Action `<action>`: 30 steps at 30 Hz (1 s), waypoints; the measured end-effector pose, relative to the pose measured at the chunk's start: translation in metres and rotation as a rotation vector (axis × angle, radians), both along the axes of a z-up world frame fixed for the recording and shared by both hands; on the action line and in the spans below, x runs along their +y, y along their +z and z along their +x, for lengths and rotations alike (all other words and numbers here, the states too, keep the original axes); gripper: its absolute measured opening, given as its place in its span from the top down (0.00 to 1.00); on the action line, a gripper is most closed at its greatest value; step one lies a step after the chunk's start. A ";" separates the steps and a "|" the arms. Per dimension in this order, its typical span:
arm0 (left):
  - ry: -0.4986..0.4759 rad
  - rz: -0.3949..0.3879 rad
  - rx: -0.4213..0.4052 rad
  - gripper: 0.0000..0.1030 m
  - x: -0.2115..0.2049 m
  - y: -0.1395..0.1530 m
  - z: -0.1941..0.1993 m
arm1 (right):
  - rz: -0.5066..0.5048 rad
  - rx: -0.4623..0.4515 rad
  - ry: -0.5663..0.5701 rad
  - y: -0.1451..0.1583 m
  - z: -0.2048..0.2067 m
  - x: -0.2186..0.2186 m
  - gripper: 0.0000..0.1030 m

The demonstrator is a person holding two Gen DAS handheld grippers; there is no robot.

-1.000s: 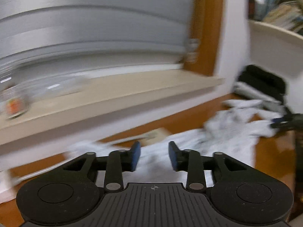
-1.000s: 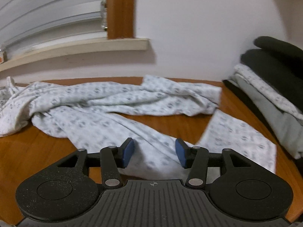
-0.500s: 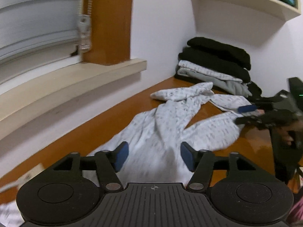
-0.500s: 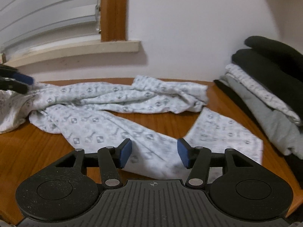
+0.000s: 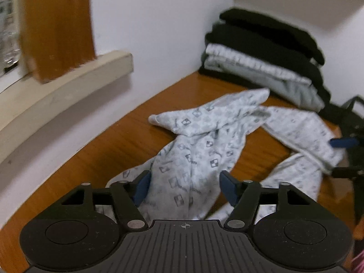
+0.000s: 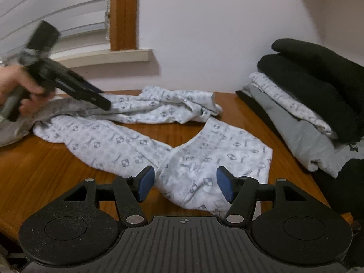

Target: Fold clothes

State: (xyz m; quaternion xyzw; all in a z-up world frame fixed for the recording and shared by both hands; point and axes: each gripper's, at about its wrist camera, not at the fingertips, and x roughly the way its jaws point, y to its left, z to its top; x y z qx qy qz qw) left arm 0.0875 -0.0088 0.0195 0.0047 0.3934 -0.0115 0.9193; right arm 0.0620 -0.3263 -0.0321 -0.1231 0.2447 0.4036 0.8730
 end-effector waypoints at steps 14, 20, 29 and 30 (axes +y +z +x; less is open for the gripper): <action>0.106 0.016 -0.287 0.94 0.067 0.133 -0.067 | -0.151 0.071 0.096 -0.004 0.059 0.075 0.38; 0.092 -0.015 -0.358 0.94 0.057 0.172 -0.100 | -0.188 -0.055 -0.053 0.001 0.112 0.141 0.52; -0.066 -0.060 -0.330 0.94 0.008 0.174 -0.113 | 0.137 0.048 -0.042 0.035 0.103 0.145 0.39; -0.070 -0.059 -0.321 0.94 0.006 0.171 -0.111 | 0.151 0.080 0.003 0.035 0.098 0.147 0.37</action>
